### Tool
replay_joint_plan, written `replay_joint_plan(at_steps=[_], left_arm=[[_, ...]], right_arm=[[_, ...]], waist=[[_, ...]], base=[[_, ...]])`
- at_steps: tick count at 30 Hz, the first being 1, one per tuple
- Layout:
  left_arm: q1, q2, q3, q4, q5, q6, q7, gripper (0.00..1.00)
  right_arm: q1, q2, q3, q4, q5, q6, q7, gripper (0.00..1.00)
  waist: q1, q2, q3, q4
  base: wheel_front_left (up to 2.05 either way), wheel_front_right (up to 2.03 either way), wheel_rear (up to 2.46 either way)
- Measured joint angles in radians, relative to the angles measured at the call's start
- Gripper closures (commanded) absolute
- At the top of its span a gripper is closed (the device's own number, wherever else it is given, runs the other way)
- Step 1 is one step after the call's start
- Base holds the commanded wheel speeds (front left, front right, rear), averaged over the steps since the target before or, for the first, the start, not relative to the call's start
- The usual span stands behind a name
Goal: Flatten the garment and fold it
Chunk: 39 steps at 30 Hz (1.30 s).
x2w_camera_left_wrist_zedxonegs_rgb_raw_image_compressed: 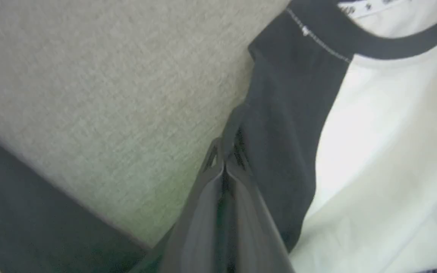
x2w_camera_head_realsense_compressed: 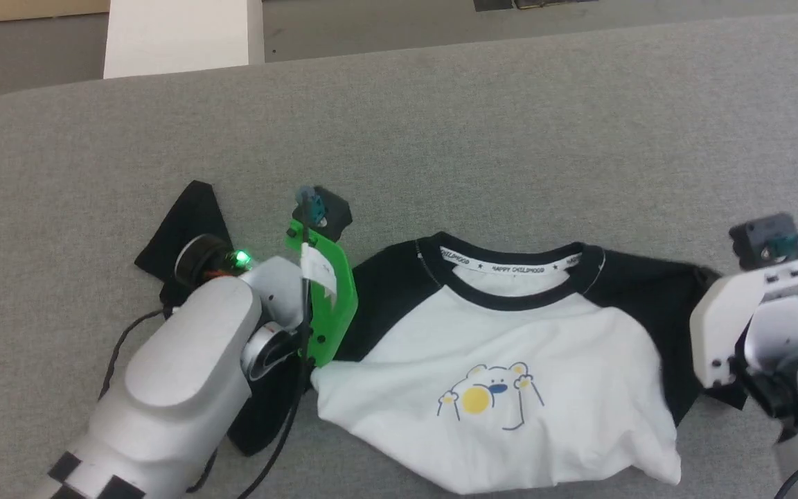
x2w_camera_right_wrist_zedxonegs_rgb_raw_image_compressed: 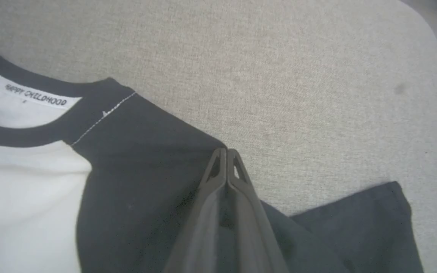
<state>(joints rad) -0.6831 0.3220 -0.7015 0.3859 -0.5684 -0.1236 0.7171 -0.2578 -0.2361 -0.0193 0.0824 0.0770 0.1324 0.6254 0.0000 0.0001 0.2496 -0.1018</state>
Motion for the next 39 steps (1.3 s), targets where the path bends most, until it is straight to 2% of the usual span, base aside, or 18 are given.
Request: replay_joint_plan(at_steps=[4,10,15,21,25,30,35,39], left_arm=[[-0.048,0.046,0.021,-0.075,-0.062,-0.005,-0.142,1.00],[-0.214,0.100,0.143,-0.050,-0.070,0.002,-0.305,1.00],[-0.382,0.126,0.228,-0.002,-0.014,0.061,-0.414,1.00],[-0.586,0.126,0.301,0.028,0.062,0.164,-0.560,1.00],[-0.712,0.124,0.338,0.056,0.106,0.215,-0.668,1.00],[-0.813,0.116,0.378,0.077,0.122,0.255,-0.792,1.00],[-0.888,0.120,0.400,0.089,0.151,0.269,-0.896,1.00],[-0.896,0.120,0.394,0.112,0.153,0.263,-0.913,1.00]], right_arm=[[-0.084,-0.059,0.028,-0.031,0.009,0.000,0.010,1.00],[-0.295,-0.151,0.097,-0.038,0.051,0.000,0.026,1.00],[-0.552,-0.198,0.190,0.005,0.068,0.000,0.019,1.00],[-0.858,-0.224,0.253,0.105,0.056,0.001,-0.054,1.00],[-1.029,-0.213,0.253,0.175,0.015,0.001,-0.138,1.00],[-1.194,-0.157,0.199,0.249,-0.088,0.004,-0.274,1.00],[-1.312,-0.110,0.144,0.297,-0.201,0.005,-0.425,1.00],[-1.362,-0.101,0.136,0.372,-0.241,0.008,-0.496,1.00]], waist=[[0.0000,0.0000,0.005,0.001],[0.0000,0.0000,0.041,-0.001],[0.0001,0.0000,0.095,-0.011],[0.0002,0.0000,0.175,-0.022],[0.0002,0.0000,0.229,-0.026],[0.0001,0.0000,0.280,-0.029],[0.0001,0.0000,0.309,-0.033],[0.0000,0.0000,0.314,-0.030]], base=[[0.00,0.00,0.00],[0.00,0.00,0.00],[0.00,0.00,0.00],[0.00,0.00,0.00],[0.00,0.00,0.00],[0.00,0.00,0.00],[0.00,0.00,0.00],[0.00,0.00,0.00]])
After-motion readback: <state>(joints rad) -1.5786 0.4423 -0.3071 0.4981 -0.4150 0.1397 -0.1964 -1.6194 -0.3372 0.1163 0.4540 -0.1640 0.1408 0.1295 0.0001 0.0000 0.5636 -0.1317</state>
